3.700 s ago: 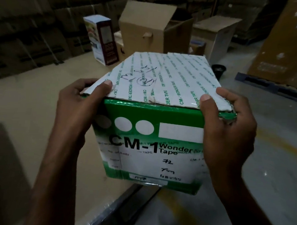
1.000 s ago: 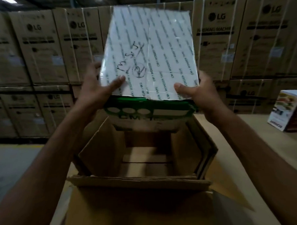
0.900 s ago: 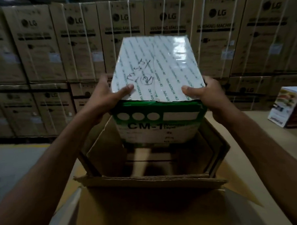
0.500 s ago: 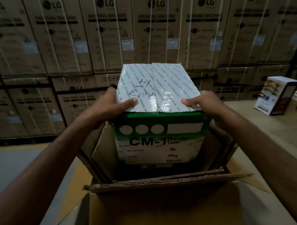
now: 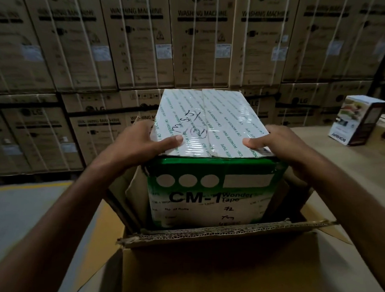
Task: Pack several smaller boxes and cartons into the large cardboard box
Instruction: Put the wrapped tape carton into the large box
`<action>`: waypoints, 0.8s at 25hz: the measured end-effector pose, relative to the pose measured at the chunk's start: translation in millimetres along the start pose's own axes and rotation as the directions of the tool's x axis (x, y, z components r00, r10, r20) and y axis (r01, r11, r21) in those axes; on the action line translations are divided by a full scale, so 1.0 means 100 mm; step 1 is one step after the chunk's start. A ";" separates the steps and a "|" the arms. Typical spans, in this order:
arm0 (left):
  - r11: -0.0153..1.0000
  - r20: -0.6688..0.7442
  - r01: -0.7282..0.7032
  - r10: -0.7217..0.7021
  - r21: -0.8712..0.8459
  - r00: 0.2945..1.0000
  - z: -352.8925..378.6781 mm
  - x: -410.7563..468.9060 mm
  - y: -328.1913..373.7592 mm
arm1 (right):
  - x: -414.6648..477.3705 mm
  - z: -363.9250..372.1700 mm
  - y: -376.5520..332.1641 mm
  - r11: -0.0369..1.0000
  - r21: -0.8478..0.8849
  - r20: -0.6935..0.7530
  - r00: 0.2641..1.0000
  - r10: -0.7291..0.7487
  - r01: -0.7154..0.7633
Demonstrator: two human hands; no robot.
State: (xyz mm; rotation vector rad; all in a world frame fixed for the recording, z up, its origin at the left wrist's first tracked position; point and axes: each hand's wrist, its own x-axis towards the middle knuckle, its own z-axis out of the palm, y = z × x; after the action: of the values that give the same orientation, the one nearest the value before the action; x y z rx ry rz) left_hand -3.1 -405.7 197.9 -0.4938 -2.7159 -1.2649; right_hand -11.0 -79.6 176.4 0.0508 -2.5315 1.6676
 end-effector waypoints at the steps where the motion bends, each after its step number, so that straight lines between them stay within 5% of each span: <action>1: 1.000 -0.004 0.012 -0.012 0.020 1.000 -0.01 0.00 -0.04 | 0.00 0.02 0.00 1.000 0.000 0.000 1.000 -0.028 0.028; 8: 0.932 0.132 0.265 -0.303 0.246 0.944 0.16 0.33 -0.54 | 0.55 0.37 0.15 0.927 -0.336 0.221 0.942 0.252 -0.169; 11: 0.920 0.208 0.213 -0.291 0.330 0.934 0.26 0.35 -0.65 | 0.55 0.37 0.28 0.845 -0.520 0.279 0.910 0.307 -0.125; 17: 0.825 0.186 0.110 -0.251 0.555 0.950 0.32 0.42 -0.52 | 0.40 0.31 0.19 0.718 -0.696 0.249 0.932 0.262 -0.015; 20: 0.767 0.162 -0.060 -0.057 0.638 0.985 0.37 0.38 -0.42 | 0.30 0.43 0.10 0.626 -0.759 0.200 0.979 -0.040 0.181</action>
State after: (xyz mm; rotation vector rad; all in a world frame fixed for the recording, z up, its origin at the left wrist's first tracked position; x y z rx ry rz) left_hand -51.6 -393.6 152.2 -0.5265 -3.0323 -0.2185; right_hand -44.8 -114.0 153.9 0.2727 -3.0595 0.4067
